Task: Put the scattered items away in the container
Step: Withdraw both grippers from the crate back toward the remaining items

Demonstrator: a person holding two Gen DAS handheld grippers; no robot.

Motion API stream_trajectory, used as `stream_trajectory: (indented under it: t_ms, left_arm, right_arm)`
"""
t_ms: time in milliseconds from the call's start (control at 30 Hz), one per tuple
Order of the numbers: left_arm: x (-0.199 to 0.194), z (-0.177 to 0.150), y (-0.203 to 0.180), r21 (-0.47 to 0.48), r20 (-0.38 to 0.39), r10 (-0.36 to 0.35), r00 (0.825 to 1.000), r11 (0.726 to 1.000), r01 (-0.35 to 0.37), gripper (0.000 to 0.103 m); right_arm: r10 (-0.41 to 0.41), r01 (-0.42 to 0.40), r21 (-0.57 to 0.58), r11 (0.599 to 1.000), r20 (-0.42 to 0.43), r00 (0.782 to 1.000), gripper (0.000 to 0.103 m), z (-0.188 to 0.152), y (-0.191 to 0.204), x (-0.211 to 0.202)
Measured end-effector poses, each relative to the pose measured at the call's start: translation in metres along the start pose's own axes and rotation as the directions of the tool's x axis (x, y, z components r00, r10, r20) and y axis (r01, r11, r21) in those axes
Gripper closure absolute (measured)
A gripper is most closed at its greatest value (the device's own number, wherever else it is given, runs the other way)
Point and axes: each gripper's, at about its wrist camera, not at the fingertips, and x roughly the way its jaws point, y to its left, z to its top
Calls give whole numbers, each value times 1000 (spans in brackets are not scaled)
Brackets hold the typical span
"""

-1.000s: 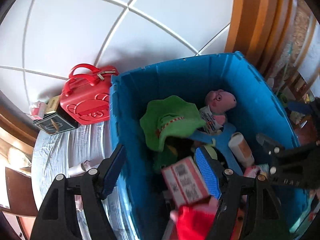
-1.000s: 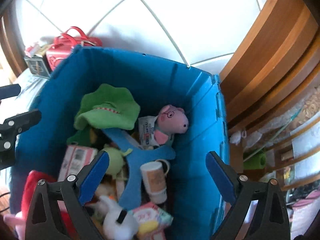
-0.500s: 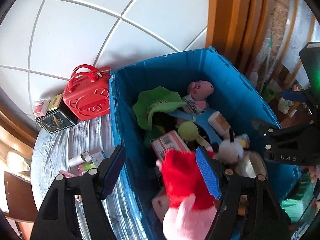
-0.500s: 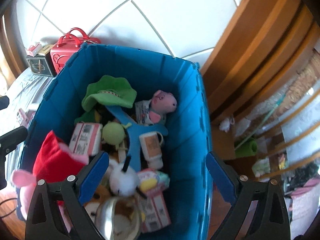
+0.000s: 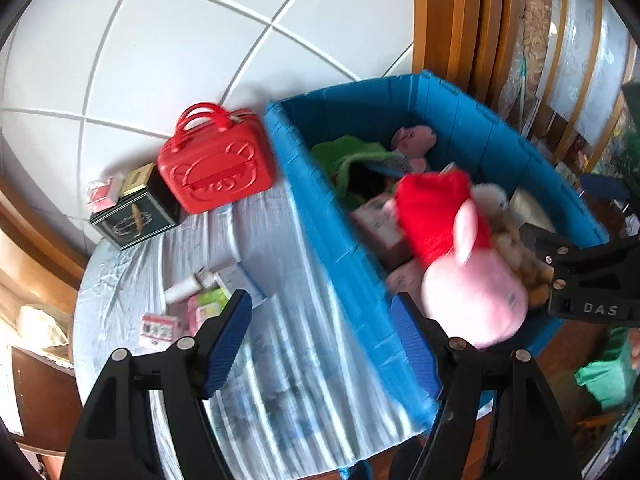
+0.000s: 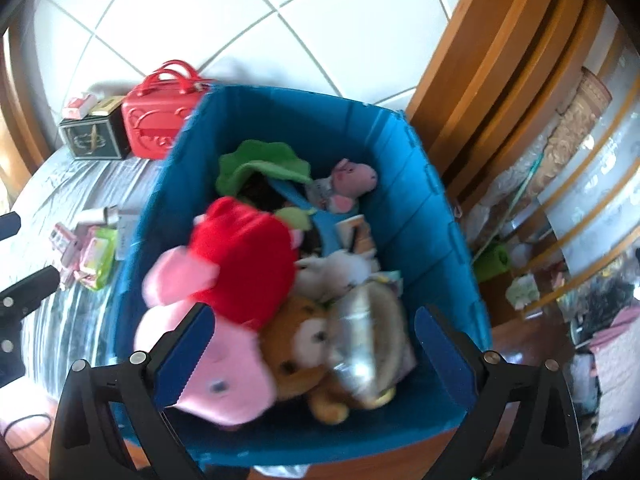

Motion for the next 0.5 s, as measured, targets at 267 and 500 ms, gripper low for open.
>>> stream_trajectory:
  t_ms: [267, 500]
  left_arm:
    - [-11, -45, 64, -91, -14, 33, 999, 995, -34, 31]
    - [-15, -64, 114, -212, -30, 115, 993, 970, -119, 31]
  right_arm:
    - [47, -45, -107, 993, 16, 999, 2, 7, 80, -24]
    - [132, -123, -219, 968, 30, 991, 2, 24, 137, -24]
